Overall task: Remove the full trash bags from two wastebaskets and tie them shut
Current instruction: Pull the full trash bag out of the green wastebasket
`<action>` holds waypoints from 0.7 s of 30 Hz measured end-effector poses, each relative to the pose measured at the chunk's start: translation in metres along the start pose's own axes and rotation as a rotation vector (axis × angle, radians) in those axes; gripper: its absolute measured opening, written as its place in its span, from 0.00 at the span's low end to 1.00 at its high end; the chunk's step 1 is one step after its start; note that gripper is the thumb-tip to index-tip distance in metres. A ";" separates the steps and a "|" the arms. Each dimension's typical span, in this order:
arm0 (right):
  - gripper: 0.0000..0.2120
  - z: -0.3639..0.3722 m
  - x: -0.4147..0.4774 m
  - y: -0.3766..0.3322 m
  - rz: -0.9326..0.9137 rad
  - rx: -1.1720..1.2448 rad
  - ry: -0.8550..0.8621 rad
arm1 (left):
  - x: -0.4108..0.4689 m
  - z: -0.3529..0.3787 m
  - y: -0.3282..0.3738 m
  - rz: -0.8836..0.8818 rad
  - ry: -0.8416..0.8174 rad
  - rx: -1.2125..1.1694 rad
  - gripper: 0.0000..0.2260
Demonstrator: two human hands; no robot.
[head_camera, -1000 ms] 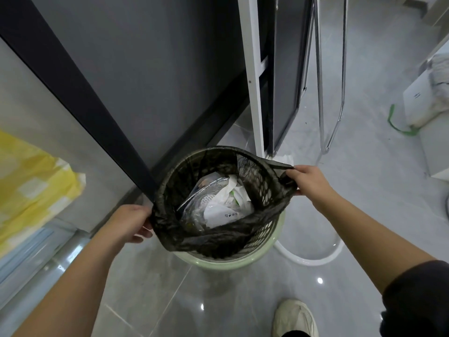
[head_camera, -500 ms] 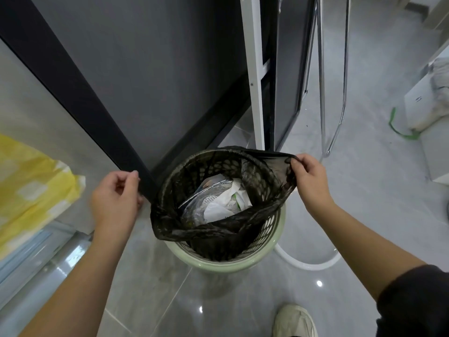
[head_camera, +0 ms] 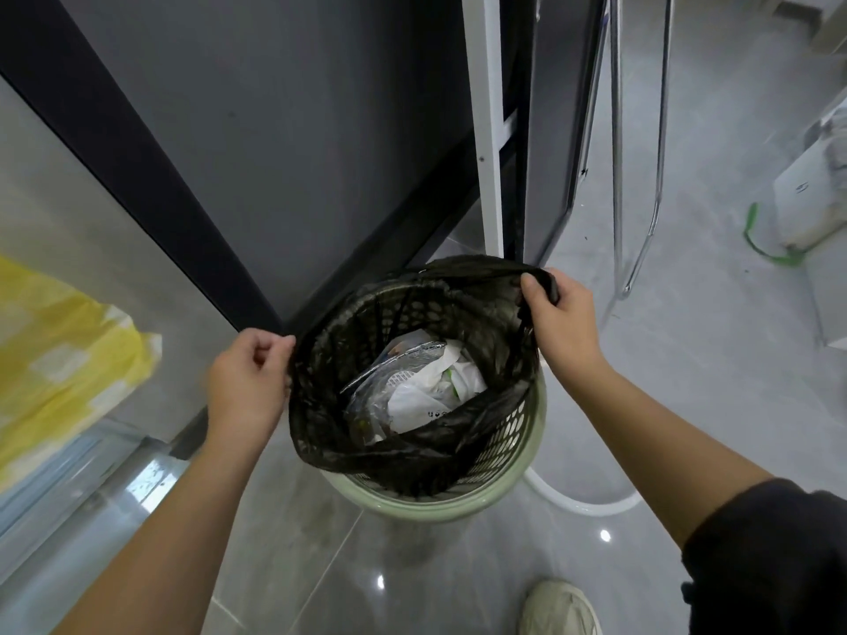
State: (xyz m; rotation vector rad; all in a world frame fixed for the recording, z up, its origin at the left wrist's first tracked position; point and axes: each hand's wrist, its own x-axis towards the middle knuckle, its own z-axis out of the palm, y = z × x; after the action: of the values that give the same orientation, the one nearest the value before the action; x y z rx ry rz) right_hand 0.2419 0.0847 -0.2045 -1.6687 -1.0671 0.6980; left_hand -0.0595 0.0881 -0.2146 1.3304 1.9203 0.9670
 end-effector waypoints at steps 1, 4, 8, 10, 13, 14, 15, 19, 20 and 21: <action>0.09 -0.002 -0.002 0.000 0.001 0.018 -0.005 | 0.000 -0.001 -0.001 0.006 0.047 -0.004 0.09; 0.04 -0.002 0.000 0.004 0.062 -0.006 -0.034 | 0.007 -0.002 -0.008 -0.121 -0.099 0.213 0.20; 0.04 0.012 0.010 0.001 0.028 -0.146 -0.050 | 0.011 0.007 -0.011 -0.075 -0.260 0.443 0.19; 0.06 0.016 0.010 -0.002 -0.023 -0.130 -0.029 | 0.005 0.007 -0.002 0.048 -0.137 0.358 0.16; 0.07 0.009 0.003 -0.001 -0.060 -0.067 0.030 | -0.005 0.001 0.004 0.155 0.050 0.203 0.14; 0.07 0.005 0.002 0.003 -0.045 -0.055 0.046 | -0.008 0.000 0.005 0.148 0.090 0.183 0.13; 0.07 0.002 0.001 0.007 -0.019 -0.059 0.058 | -0.008 -0.001 0.005 0.127 0.108 0.167 0.13; 0.09 0.003 0.012 0.013 0.123 -0.152 -0.035 | 0.007 0.009 0.004 0.040 -0.067 0.291 0.15; 0.10 0.005 0.015 0.011 0.140 -0.140 -0.038 | 0.011 0.012 0.005 0.081 -0.075 0.325 0.13; 0.09 0.007 0.015 0.008 0.125 -0.102 -0.023 | 0.013 0.015 0.005 0.133 -0.034 0.321 0.11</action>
State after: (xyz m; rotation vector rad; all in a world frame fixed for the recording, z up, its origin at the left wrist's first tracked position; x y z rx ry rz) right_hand 0.2457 0.1005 -0.2133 -1.8317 -1.0362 0.7551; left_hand -0.0488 0.1046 -0.2196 1.6618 2.0430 0.7110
